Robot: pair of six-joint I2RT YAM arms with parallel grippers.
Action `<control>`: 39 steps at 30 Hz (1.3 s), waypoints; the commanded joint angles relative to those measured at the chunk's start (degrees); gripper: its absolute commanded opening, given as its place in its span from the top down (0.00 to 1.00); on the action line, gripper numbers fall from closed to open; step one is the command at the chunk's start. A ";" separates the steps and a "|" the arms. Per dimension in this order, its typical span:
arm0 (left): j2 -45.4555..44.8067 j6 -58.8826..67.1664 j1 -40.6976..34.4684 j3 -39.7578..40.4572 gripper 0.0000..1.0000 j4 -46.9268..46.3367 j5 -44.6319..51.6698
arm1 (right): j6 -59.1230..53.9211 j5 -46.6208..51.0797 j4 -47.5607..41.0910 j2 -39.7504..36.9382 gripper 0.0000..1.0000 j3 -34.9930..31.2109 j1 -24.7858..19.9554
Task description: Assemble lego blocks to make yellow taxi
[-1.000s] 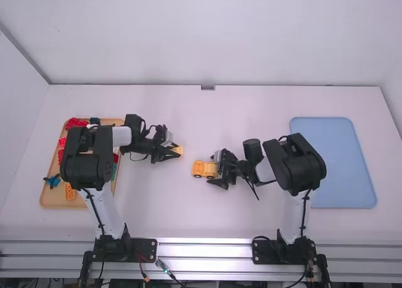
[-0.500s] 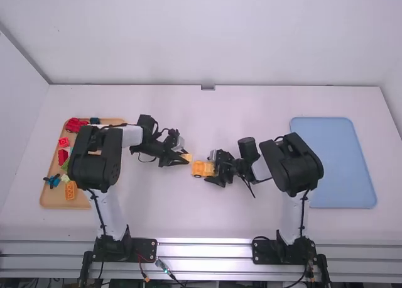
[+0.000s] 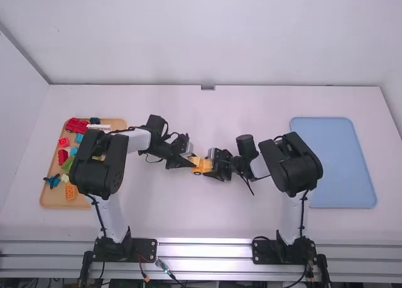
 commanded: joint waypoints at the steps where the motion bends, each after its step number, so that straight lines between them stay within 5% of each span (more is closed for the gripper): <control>1: -1.01 -4.24 -0.85 -1.05 0.92 1.88 -0.55 | -0.28 -0.59 0.02 0.79 0.45 0.87 0.17; 9: -1.01 -12.92 -3.45 -4.74 0.94 14.29 -7.06 | -1.07 -0.52 -0.17 0.79 0.45 0.81 0.17; 32: -4.00 -9.84 -3.67 -5.09 0.97 9.35 -7.17 | 0.42 2.84 -0.11 0.79 0.44 1.60 0.17; 39: -4.00 -12.35 -3.65 -8.15 0.98 16.26 -7.34 | 0.17 2.40 -0.50 0.79 0.43 1.51 0.17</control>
